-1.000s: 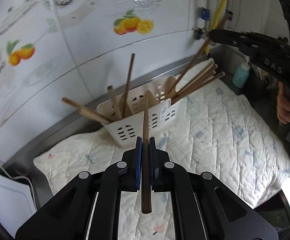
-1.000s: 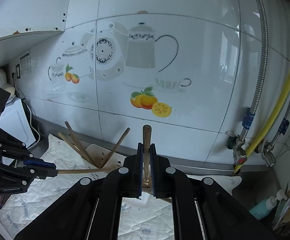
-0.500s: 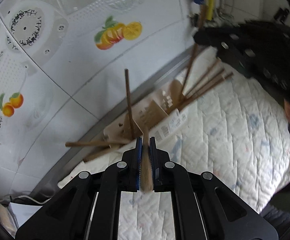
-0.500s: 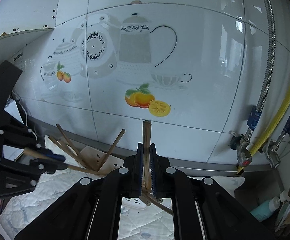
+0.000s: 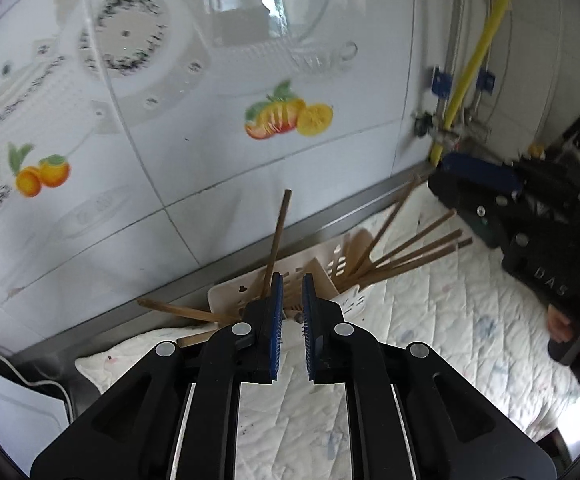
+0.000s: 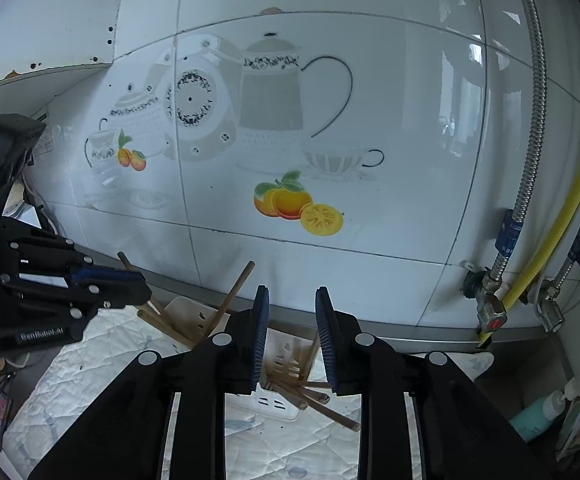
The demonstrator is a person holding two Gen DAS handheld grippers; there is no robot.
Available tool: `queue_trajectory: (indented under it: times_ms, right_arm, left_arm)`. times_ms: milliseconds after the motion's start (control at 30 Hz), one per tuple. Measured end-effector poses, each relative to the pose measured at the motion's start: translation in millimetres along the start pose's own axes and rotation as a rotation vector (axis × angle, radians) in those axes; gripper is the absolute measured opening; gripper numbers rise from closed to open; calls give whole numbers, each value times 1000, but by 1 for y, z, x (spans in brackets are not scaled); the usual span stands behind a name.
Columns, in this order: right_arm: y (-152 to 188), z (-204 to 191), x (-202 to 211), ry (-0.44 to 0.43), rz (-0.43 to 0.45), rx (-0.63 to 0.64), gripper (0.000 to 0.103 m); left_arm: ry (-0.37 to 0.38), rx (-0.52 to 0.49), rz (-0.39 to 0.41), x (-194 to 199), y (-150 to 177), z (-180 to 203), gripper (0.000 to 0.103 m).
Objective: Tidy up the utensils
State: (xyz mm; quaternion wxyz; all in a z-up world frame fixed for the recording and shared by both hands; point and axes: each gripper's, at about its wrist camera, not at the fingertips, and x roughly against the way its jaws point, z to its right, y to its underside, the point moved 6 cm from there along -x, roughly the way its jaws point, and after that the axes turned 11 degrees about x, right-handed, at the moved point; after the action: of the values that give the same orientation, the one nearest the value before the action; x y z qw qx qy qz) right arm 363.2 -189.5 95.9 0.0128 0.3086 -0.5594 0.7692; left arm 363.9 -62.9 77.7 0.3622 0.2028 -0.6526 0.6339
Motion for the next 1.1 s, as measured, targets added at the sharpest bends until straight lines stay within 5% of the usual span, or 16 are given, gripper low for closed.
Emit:
queue_trajectory:
  times_ms: [200,333,400,567,800,1100]
  right_arm:
    - [1,-13,27,8,28,24,41]
    - [13,-24,49,4,41,25,45]
    - [23,-29,58,1,42,19,61]
    - [53,-49,75,3,31,34,72]
    - [104,-84,93,46,22,85,87]
    - [150,-109,119,30,34,17,90]
  left_arm:
    - [14,53,78,32,15,-12,28]
    - [19,76,123,49,40,-19,50]
    - [29,105,147,57,58,-26,55]
    - [20,171,204,72,100,-40,90]
    - [-36,215,258,82,151,-43,98]
    - [-74,257,323,95,204,-34,98]
